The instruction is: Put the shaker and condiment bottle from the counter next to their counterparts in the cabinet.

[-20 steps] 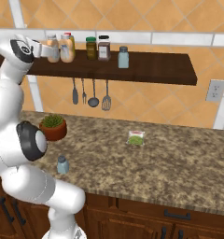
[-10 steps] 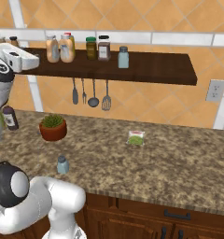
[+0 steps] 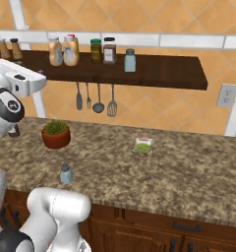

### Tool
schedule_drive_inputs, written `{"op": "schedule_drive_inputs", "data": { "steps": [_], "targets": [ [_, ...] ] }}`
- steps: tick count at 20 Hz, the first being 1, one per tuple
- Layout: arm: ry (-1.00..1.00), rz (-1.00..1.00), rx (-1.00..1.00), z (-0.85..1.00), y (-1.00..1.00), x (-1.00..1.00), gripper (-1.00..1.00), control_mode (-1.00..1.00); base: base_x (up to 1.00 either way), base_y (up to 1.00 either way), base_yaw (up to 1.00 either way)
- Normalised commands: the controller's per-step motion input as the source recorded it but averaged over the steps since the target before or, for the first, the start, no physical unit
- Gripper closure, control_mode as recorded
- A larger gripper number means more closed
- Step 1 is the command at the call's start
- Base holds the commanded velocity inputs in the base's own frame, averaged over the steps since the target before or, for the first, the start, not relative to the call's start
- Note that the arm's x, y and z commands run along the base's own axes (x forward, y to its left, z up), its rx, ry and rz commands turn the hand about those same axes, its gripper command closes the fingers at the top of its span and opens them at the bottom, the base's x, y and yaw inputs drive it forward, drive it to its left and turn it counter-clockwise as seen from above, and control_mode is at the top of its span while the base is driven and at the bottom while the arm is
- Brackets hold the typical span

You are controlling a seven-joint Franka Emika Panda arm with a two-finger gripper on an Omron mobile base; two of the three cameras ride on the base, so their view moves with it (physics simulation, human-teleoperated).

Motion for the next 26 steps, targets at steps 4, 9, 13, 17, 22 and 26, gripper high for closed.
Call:
{"op": "schedule_drive_inputs", "data": {
  "steps": [4,9,13,17,22,26],
  "targets": [
    [0.0,0.47,0.0,-0.71,-1.0,-0.58,-1.0,-1.0,0.0,0.0,0.0],
    [0.0,0.56,0.0,-1.0,-1.0,-0.17,-1.0,-1.0,0.0,0.0,0.0],
    [0.0,0.65,0.0,-1.0,-0.95,0.2,-1.0,-1.0,0.0,0.0,0.0],
    [-0.02,0.74,-0.03,-1.0,-0.78,0.03,-1.0,-1.0,0.0,0.0,0.0],
    [-0.05,0.95,-0.04,-1.0,-0.25,0.0,-1.0,-1.0,0.0,0.0,0.0],
    [0.03,0.8,-0.22,-0.84,-0.06,-0.06,-1.0,-1.0,0.0,0.0,0.0]
  ]
}}
